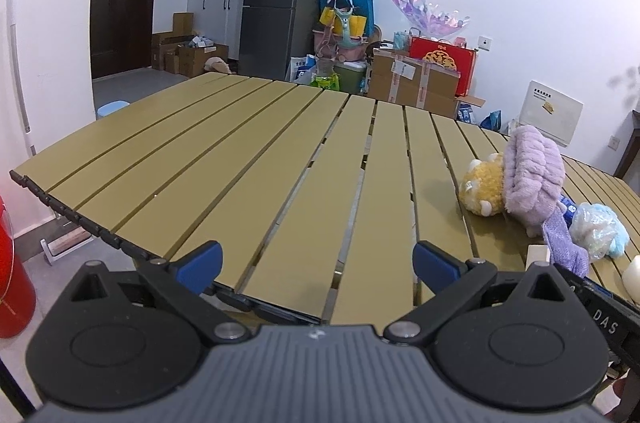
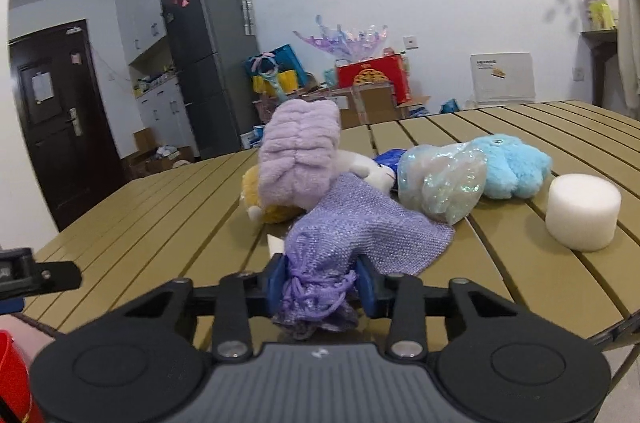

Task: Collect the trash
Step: 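Close right gripper on the purple mesh drawstring bag, then lower left tool to the white foam wedge and close on it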

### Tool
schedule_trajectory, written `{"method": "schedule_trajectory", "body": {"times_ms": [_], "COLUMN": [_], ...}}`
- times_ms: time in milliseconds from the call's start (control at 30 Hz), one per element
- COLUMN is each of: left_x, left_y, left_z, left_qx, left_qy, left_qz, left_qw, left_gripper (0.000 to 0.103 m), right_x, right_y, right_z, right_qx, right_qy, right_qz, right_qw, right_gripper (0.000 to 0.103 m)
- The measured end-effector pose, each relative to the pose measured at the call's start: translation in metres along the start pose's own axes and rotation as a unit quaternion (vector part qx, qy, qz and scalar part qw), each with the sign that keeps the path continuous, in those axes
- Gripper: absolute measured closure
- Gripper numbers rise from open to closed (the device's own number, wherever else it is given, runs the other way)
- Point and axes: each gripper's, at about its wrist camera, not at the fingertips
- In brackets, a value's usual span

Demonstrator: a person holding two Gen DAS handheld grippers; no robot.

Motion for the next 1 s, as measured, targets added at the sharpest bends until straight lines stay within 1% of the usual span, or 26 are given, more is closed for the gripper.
{"method": "schedule_trajectory", "body": {"times_ms": [100,233,567,733,1000], "left_x": [0.0,0.001,0.002,0.003,-0.009], "left_y": [-0.004,-0.01,-0.027,-0.042,-0.087], "left_z": [0.0,0.0,-0.002,-0.005,-0.008], "left_qx": [-0.005,-0.015,-0.025,-0.033,-0.05], "left_qy": [-0.001,-0.002,-0.003,-0.006,0.001], "left_qz": [0.003,0.007,0.022,0.036,0.069], "left_qw": [1.0,0.9999,0.9994,0.9988,0.9964], "left_gripper": [0.0,0.0,0.0,0.0,0.0], "right_x": [0.007,0.015,0.043,0.06,0.077], "right_y": [-0.004,-0.008,-0.008,-0.013,-0.042], "right_z": [-0.002,-0.006,-0.012,-0.019,-0.032], "right_qx": [-0.01,-0.023,-0.004,0.012,0.008], "right_qy": [-0.008,-0.016,-0.048,-0.075,-0.099], "right_qz": [-0.008,-0.03,-0.038,-0.031,0.005], "right_qw": [1.0,0.999,0.998,0.997,0.995], "right_gripper": [0.074,0.075,0.075,0.075,0.075]}}
Point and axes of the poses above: each gripper's, at about its wrist camera, not at the fingertips, and x roughly against the way its jaws point, y to its left, z to its underside, and after that the axes turned 14 degrees about -x, right-handed
